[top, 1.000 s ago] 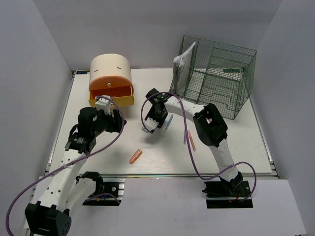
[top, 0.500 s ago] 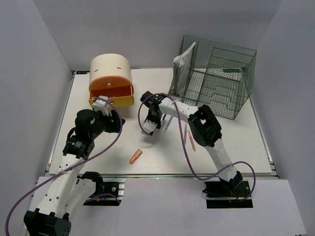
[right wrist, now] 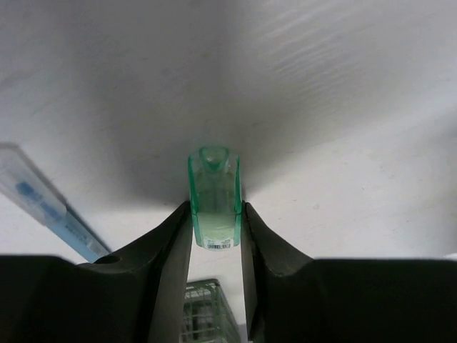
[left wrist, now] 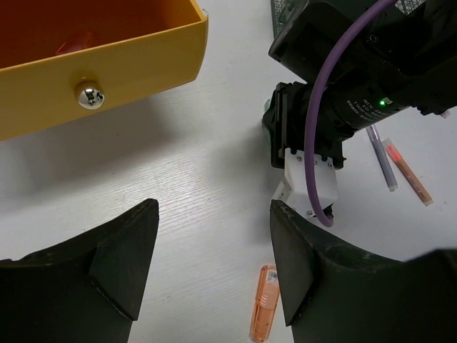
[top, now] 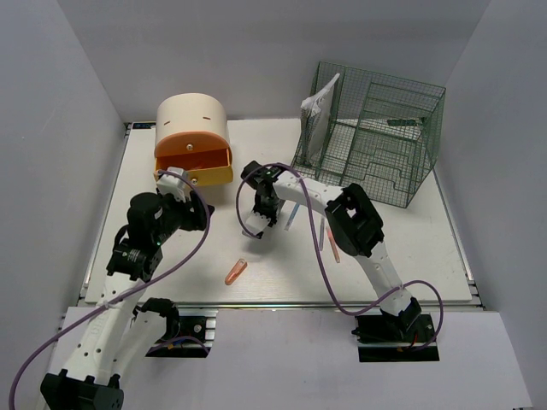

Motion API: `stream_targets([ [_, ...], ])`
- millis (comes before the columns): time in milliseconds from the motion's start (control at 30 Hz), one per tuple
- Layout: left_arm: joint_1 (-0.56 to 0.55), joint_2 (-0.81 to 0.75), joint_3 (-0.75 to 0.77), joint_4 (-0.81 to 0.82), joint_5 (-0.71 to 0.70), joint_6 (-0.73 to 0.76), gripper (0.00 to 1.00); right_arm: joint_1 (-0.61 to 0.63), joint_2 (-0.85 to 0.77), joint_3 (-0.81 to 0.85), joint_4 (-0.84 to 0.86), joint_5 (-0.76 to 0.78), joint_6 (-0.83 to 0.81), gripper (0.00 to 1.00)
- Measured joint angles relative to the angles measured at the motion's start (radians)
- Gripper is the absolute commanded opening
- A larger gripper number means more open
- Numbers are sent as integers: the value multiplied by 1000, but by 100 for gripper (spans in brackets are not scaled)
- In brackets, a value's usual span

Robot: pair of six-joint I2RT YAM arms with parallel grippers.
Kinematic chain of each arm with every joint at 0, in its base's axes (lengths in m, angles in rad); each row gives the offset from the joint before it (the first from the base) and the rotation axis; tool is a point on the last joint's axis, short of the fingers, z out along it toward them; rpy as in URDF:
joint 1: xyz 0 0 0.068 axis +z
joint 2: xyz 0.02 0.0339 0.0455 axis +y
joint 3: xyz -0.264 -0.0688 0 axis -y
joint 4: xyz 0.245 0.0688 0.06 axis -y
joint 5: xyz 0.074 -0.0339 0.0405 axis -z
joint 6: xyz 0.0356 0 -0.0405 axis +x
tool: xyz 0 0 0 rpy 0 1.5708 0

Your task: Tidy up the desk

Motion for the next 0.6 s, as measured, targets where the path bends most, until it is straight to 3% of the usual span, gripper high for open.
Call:
stream_targets([
  [200,0,-24,-4,0,-20,-1,73,-9,-39,-38,51,-132,233,0],
  [400,0,-72,-10,5,-46,-5,73,-33,-167,-107,52,-298,573,0],
  [600,0,-167,-36,23,-76,-8,74,-67,-233,97,86,-383,950,0],
])
